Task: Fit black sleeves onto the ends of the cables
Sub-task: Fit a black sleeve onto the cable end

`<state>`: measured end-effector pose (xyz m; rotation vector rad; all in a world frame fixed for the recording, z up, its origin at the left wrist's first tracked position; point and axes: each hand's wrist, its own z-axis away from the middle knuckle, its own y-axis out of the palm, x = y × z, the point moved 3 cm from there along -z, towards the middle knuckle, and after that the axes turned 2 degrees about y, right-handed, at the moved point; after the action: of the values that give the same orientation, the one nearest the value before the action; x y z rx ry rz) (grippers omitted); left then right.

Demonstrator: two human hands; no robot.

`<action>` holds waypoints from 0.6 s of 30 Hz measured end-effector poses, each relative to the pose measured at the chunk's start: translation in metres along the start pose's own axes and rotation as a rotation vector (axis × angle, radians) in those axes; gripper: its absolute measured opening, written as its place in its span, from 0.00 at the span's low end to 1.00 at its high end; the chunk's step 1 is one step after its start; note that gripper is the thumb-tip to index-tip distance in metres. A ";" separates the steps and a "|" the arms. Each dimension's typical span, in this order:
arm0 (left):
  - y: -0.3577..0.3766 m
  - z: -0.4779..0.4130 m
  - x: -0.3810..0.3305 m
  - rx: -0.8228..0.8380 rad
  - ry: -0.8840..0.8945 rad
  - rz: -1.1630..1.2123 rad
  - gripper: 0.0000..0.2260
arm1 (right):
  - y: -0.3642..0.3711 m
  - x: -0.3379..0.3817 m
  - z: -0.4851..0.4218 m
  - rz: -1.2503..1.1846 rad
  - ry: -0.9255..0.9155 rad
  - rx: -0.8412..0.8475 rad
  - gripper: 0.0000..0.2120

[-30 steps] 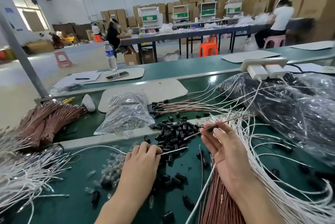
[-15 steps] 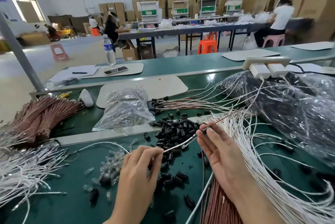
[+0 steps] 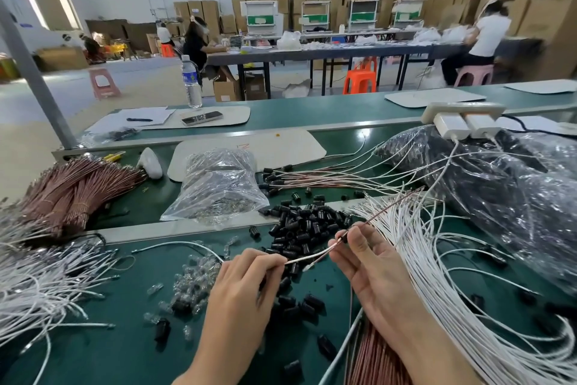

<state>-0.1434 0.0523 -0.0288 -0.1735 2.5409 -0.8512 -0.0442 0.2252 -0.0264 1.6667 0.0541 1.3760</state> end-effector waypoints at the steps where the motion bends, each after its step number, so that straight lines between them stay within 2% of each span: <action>1: 0.000 0.000 0.000 -0.002 0.000 -0.001 0.08 | 0.000 -0.001 0.000 0.008 0.004 0.001 0.14; 18: -0.005 -0.001 0.000 -0.017 -0.083 0.057 0.03 | 0.005 -0.009 0.001 0.054 0.069 0.016 0.16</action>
<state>-0.1443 0.0486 -0.0253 -0.1384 2.4637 -0.7850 -0.0491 0.2169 -0.0302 1.6438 0.0603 1.4773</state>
